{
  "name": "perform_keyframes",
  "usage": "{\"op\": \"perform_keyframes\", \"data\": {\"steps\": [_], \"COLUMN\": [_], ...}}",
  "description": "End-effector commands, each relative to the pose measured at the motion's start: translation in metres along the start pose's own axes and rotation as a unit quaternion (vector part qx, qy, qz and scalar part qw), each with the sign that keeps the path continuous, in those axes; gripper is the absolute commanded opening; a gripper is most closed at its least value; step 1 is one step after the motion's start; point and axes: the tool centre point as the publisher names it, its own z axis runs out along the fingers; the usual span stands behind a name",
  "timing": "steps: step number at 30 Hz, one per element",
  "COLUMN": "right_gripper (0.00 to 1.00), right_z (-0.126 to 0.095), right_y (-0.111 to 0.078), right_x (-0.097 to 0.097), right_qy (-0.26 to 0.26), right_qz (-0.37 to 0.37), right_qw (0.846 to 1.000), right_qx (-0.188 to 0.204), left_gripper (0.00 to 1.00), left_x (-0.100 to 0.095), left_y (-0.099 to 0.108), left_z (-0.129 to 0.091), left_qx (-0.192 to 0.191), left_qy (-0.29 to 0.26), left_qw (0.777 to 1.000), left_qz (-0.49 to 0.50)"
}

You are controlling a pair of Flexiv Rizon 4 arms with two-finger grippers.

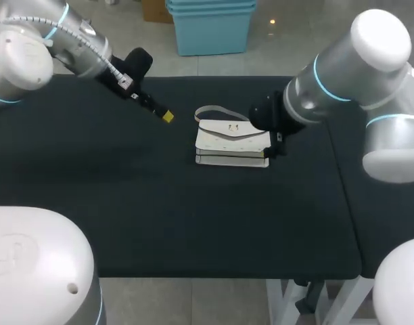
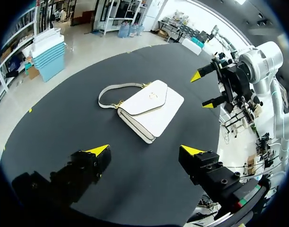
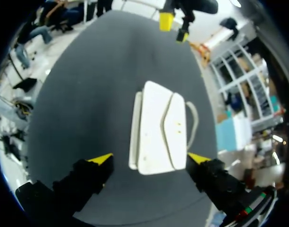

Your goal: Pick up the bag, open it, inspect its contents, close it, and place it on the opposite side

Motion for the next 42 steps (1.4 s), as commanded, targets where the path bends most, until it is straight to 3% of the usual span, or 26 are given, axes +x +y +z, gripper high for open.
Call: {"op": "perform_keyframes", "data": {"steps": [1,7,10,14,17,21,22,27,34,36,38,42], "right_gripper": [1.00,1.00,1.00,1.00,1.00,1.00,1.00,1.00,0.87,0.72,0.50,0.49], "right_z": [0.003,0.003,0.009,0.021,0.029,0.036,0.038,0.045,0.058,0.061,0.064,0.071], "right_y": [-0.001,-0.001,0.002,0.008,0.010,0.011,0.011,0.007,0.001,-0.002,-0.005,-0.008], "right_x": [0.001,0.001,-0.005,-0.003,0.000,0.004,0.005,0.012,0.013,0.010,0.008,0.005], "right_qy": [-0.016,-0.016,-0.044,-0.073,-0.090,-0.101,-0.101,-0.105,-0.113,-0.118,-0.122,-0.130], "right_qz": [0.000,0.000,-0.014,-0.022,-0.023,-0.022,-0.022,-0.018,-0.025,-0.023,-0.024,-0.030], "right_qw": [1.000,1.000,0.999,0.996,0.994,0.993,0.993,0.993,0.992,0.991,0.990,0.988], "right_qx": [-0.002,-0.002,0.023,0.045,0.052,0.053,0.052,0.051,0.059,0.058,0.063,0.071], "left_gripper": [1.00,1.00,1.00,1.00,1.00,1.00,1.00,1.00,1.00,1.00,1.00,1.00], "left_x": [-0.005,-0.005,-0.015,-0.029,-0.033,-0.027,-0.026,-0.026,-0.026,-0.027,-0.027,-0.027], "left_y": [-0.005,-0.005,-0.012,-0.020,-0.025,-0.025,-0.025,-0.025,-0.026,-0.026,-0.026,-0.025], "left_z": [0.001,0.001,0.000,0.000,0.002,0.001,-0.001,-0.001,0.003,0.005,0.007,0.010], "left_qx": [-0.009,-0.009,-0.004,-0.038,-0.077,-0.126,-0.140,-0.140,-0.134,-0.121,-0.116,-0.114], "left_qy": [0.007,0.007,-0.005,0.012,0.017,0.040,0.050,0.050,0.046,0.061,0.062,0.070], "left_qw": [1.000,1.000,0.999,0.990,0.974,0.922,0.917,0.917,0.912,0.909,0.904,0.888], "left_qz": [-0.001,-0.001,0.043,0.134,0.211,0.364,0.370,0.370,0.384,0.394,0.407,0.439]}}
